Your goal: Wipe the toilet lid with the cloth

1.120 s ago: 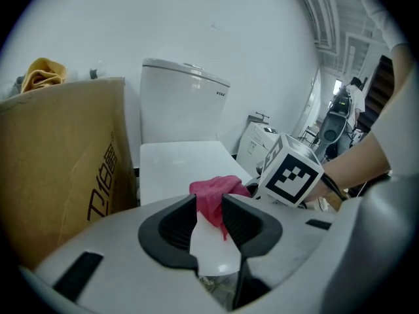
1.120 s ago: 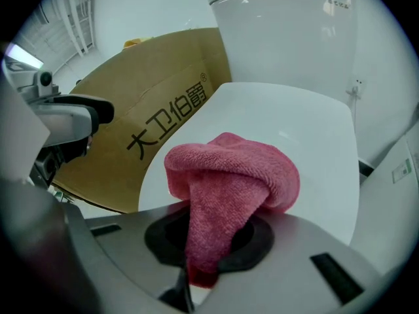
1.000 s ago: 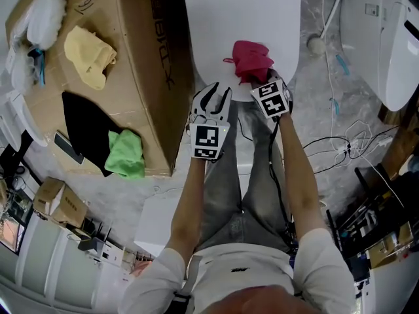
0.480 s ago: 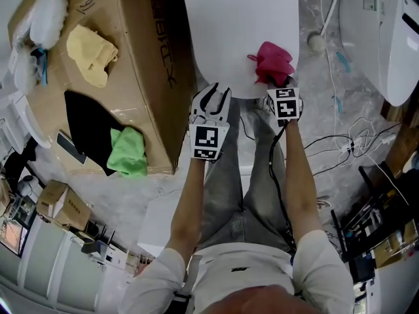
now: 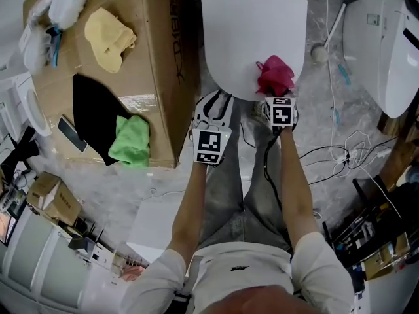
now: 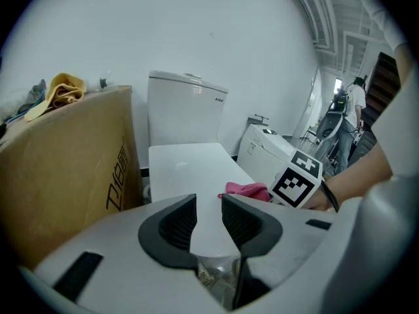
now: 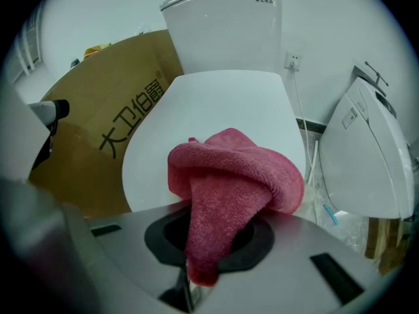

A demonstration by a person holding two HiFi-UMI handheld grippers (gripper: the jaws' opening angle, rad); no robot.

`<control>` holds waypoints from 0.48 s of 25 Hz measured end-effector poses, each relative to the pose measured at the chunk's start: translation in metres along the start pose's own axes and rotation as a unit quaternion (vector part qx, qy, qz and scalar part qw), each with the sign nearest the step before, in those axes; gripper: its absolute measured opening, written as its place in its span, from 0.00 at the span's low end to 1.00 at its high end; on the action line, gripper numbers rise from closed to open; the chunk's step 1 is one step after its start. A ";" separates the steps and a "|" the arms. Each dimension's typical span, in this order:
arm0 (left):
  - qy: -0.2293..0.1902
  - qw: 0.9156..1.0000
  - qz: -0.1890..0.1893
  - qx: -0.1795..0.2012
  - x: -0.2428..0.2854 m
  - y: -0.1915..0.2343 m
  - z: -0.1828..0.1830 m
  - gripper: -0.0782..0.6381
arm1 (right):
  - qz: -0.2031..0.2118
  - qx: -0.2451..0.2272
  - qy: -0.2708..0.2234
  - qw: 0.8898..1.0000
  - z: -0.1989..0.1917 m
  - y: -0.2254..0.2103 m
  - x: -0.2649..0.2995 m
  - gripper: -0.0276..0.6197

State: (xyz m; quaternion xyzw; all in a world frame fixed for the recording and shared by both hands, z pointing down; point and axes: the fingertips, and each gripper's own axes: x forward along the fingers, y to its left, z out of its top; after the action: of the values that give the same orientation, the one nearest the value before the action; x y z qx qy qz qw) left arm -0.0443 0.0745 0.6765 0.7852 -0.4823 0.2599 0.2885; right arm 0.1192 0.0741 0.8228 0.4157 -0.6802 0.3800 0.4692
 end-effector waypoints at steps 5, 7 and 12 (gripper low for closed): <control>-0.006 1.000 0.022 -0.004 -0.020 -0.003 0.004 0.30 | 0.059 -0.043 0.020 0.997 -0.013 0.043 -0.002 0.14; -0.010 0.999 0.032 -0.008 -0.031 -0.005 0.009 0.30 | 0.076 -0.064 0.009 0.995 -0.008 0.058 -0.012 0.14; -0.030 0.997 0.058 -0.028 -0.070 -0.017 0.036 0.30 | 0.096 -0.112 -0.059 0.987 0.036 0.077 -0.080 0.14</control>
State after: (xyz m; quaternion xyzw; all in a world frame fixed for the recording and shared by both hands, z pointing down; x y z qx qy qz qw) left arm -0.0524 0.0980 0.5995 0.7548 -0.5427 0.2388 0.2806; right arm 0.0535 0.0865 0.7268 0.3151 -0.7816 0.3193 0.4334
